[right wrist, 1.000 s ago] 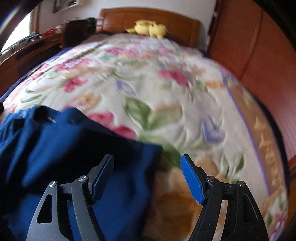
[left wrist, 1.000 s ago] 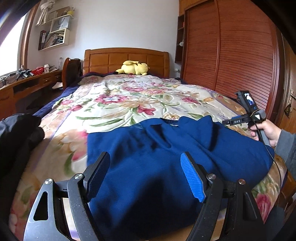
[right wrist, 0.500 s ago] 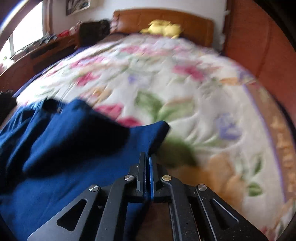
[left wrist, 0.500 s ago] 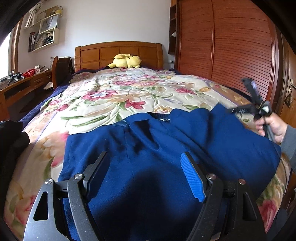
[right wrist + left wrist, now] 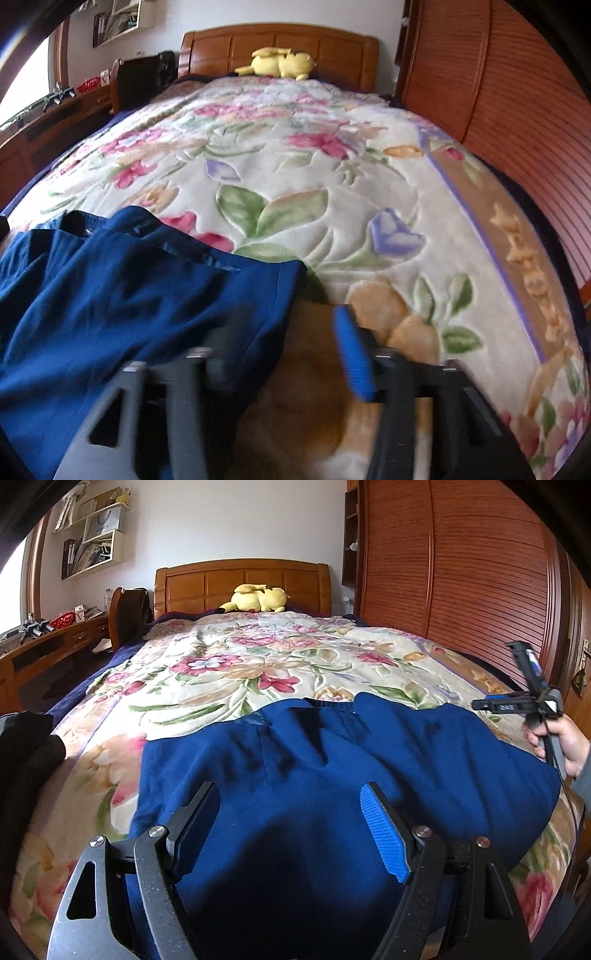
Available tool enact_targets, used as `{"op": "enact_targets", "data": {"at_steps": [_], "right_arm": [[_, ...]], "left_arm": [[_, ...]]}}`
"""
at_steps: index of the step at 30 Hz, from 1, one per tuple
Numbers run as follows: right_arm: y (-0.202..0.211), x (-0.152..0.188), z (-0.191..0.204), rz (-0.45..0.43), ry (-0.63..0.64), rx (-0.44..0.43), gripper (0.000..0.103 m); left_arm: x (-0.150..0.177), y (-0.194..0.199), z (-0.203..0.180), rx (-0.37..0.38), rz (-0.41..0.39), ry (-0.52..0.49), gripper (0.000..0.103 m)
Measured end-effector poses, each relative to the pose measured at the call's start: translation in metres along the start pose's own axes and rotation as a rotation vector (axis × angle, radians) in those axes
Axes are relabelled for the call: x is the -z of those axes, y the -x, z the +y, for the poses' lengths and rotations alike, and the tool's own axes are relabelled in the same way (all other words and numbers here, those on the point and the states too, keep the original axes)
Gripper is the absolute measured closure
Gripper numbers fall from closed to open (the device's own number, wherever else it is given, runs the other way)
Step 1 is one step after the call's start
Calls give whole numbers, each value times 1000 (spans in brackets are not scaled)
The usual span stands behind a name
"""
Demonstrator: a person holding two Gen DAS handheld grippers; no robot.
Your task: Fold large clothes
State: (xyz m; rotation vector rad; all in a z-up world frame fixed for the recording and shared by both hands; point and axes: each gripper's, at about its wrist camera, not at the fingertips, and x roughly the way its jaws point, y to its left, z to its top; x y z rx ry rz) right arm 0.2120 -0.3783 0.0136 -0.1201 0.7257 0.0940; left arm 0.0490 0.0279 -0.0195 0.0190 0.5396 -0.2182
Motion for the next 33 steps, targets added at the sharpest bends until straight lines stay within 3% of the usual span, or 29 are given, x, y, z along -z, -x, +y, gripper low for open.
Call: {"op": "enact_targets", "data": {"at_steps": [7,15,20,27,31,33], "right_arm": [[88,44,50,-91,58,-24,43],[150,71,108,-149,103,-173,43],[151,82,149,-151,115,-245,43],[129,67,218,-136,157,-353,43],[120,78,238,-107,202,-362,43],[112,89,245,-71,228,-312,43]], "left_arm": [[4,17,10,-2,-18,7,24],[14,32,29,-31,-10,20,24],[22,42,42,-62,-9,36,24],[37,49,59,-117,17,55,24],[46,53,70,-126,40,56,24],[49,55,72,-125,42,53,24]]}}
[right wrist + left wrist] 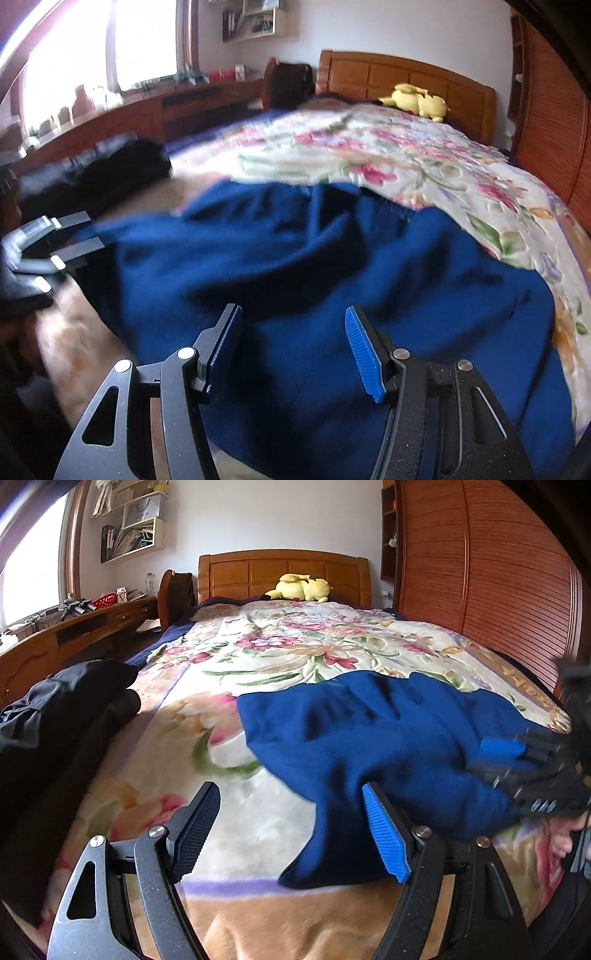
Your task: Fold large clothes
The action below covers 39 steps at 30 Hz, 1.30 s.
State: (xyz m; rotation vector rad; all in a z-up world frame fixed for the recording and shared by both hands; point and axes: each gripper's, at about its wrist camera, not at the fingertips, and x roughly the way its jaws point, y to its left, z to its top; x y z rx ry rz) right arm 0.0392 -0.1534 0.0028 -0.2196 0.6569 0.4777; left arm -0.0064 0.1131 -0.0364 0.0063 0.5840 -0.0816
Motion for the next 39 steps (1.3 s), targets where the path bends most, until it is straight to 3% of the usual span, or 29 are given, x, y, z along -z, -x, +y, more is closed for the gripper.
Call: {"op": "enact_targets", "data": {"at_steps": [3,8,14,20,23,28,33,39], "right_arm": [[-19,19,1,75,-14,-8,43],[-19,22,3,51,-7,26,43],[-14,24,14,20,-18,15,43],[-5,25,0,-17,-70,-4,43],[14,25,-11,-67,-58,65,43],[36,37,-38,-73,-46,189,43],[44,68,-58,-49,-70,229,43],[54,83,-71,-36,-88,210,43]], "left_arm": [[5,3,4,-7,2,-12,24],[7,7,8,-1,-1,-11,24],[12,-1,7,-12,37,-33,24],[21,-4,11,-8,72,-29,24],[25,-3,11,-4,74,-25,24],[27,-2,11,-1,60,-15,24],[25,-2,12,6,53,14,24],[25,-3,10,8,40,45,24]]}}
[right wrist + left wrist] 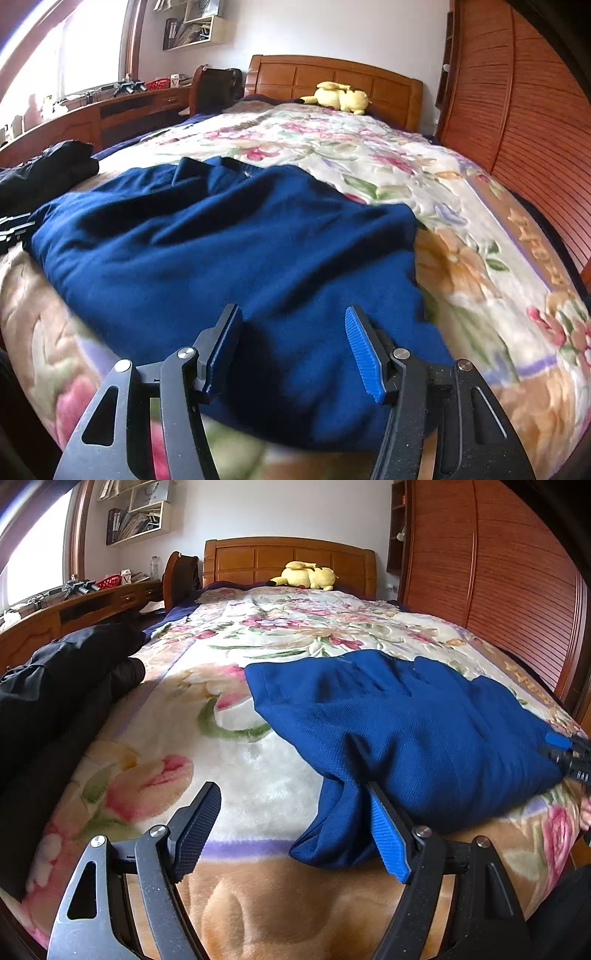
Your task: Fold large clothes
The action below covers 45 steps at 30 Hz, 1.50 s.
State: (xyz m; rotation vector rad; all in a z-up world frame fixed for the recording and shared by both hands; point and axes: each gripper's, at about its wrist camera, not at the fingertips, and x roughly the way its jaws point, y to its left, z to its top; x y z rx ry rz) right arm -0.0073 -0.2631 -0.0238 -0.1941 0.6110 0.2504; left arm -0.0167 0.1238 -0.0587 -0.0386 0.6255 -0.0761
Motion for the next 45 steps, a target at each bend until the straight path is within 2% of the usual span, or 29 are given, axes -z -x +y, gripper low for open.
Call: {"op": "enact_targets", "data": {"at_steps": [4,7,12,13,20,24,29,37,40,42,43,45], "right_arm": [[-4,1,0,19,21,-22,43],[-3,0,1,13,25,-18,43],[-6,4,-6,-1,23,-26,43],[-8,5,-8,-3,21,-28,43],[-11,5,-8,0,22,-23,43],[-11,6,-8,-3,23,-23,43],[-12,6,-8,-5,29,-18,43],[-12,5,-9,-5,32,-18,43],[-12,5,-9,-5,34,-17,43],[-13,5,-9,-4,37,-14,43],[-13,5,-9,-4,37,-13,43],[-13,4,-9,-3,36,-14,43]], "left_arm": [[-3,-3,-2,-2,-8,24,26],[-2,-3,-5,15,-14,26,37],[-1,-2,-17,47,-16,-13,69],[-1,-2,-19,50,-12,-18,71],[-1,-8,-20,44,48,2,72],[4,-11,-20,22,76,24,62],[7,-15,-24,9,109,33,62],[12,-4,-26,40,121,73,59],[13,-10,-28,39,134,56,57],[13,-16,-25,68,148,74,57],[12,-16,-24,81,152,81,59],[6,-17,-25,137,172,85,85]]}}
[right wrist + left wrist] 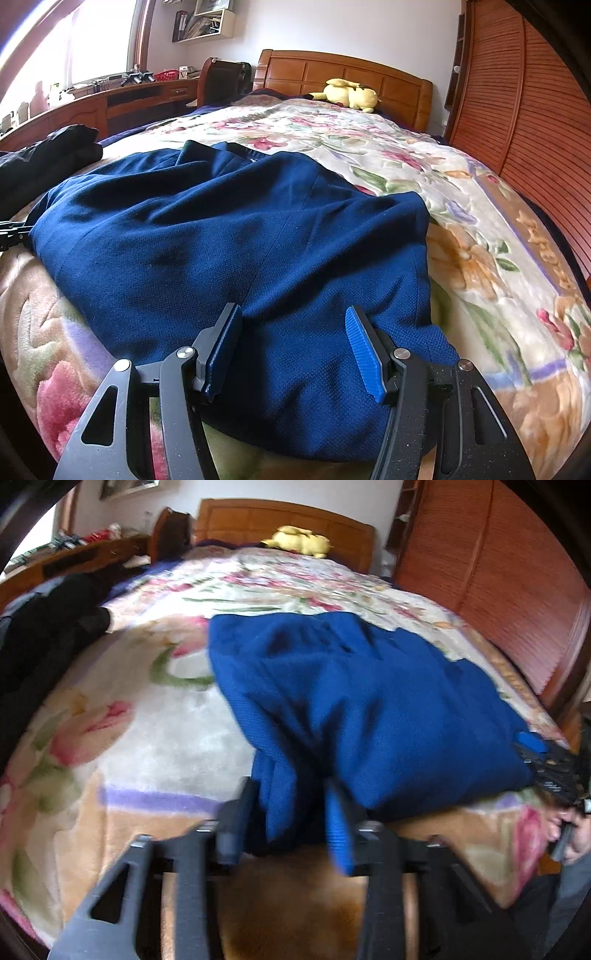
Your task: Fold large clothes
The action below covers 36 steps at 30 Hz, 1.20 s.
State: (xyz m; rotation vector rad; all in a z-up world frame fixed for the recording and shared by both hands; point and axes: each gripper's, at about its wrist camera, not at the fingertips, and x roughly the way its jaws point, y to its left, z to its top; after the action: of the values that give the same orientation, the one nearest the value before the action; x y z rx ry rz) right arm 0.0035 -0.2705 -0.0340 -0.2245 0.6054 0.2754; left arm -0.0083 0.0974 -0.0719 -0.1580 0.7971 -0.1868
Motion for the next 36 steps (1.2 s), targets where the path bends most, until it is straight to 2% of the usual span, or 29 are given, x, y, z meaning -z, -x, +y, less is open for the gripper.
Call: {"op": "enact_targets", "data": {"at_steps": [3,7,12,17,21,24,31,36], "right_arm": [[0,-1,-2,2,-6,-7,43],[-1,-1,-3,5,-9,-8,43],[2,-3,-9,5,-27,-29,43],[19,-4,-21,-22,-56,-56,43],[40,0,-43,-57,-92,-34,43],[55,6,-63,-78,-120,18,43],[75,26,-100,-85,-178,98,43],[80,29,-101,-78,-182,121,43]], "left_arm": [[-11,9,-12,-30,-16,-43,91],[-38,35,-43,-49,-112,-100,92],[-75,56,-101,-9,-207,-187,93],[-94,57,-166,44,-239,-303,93],[-100,48,-212,84,-234,-381,93],[-99,42,-242,124,-228,-423,94],[-78,31,-298,253,-179,-498,94],[-62,13,-311,247,-118,-529,89]]}}
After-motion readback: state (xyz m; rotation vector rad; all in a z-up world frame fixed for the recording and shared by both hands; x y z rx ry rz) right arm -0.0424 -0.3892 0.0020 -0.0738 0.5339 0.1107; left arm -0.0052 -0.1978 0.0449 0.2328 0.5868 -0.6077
